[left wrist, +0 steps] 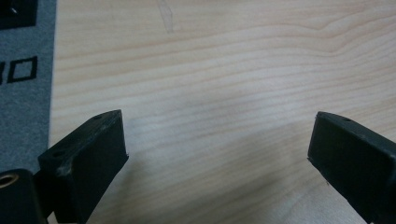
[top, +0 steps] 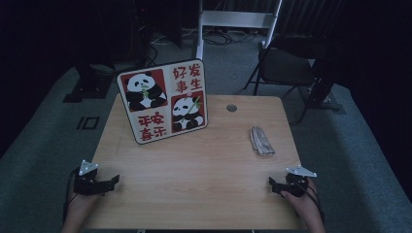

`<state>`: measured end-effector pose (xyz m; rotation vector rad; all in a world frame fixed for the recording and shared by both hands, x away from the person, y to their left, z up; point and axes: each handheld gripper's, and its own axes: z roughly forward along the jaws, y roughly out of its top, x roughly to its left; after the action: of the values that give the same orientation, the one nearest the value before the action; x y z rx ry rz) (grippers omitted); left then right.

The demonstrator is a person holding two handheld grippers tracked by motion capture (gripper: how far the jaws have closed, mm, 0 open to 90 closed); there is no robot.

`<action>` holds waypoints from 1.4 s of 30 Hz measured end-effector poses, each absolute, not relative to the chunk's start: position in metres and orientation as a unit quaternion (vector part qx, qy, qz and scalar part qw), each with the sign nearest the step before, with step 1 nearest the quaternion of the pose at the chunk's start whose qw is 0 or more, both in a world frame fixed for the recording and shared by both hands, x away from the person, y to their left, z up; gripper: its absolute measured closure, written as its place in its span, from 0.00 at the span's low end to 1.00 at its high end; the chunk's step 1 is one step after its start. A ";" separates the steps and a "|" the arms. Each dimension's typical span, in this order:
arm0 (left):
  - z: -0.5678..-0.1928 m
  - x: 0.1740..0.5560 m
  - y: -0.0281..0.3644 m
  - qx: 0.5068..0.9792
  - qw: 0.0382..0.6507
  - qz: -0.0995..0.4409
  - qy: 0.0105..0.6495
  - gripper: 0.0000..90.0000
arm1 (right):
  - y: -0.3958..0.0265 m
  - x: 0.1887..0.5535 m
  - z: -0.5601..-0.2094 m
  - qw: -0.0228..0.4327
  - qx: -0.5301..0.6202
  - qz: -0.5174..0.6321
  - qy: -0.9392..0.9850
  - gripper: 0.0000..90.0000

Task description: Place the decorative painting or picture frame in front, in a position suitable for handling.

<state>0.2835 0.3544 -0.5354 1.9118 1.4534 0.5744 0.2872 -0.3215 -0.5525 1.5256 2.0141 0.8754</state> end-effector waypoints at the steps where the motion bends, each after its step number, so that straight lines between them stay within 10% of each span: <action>1: -0.534 0.285 0.355 0.729 0.332 0.218 0.557 0.05 | -0.322 0.287 -0.552 0.232 0.555 0.319 0.733 0.12; 42: -0.457 0.366 0.346 0.711 0.411 0.250 0.514 0.07 | -0.321 0.287 -0.553 0.232 0.554 0.319 0.733 0.12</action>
<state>0.3662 0.3464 -0.4568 1.7888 1.2933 0.6287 0.2872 -0.3214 -0.5525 1.5241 2.0155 0.8758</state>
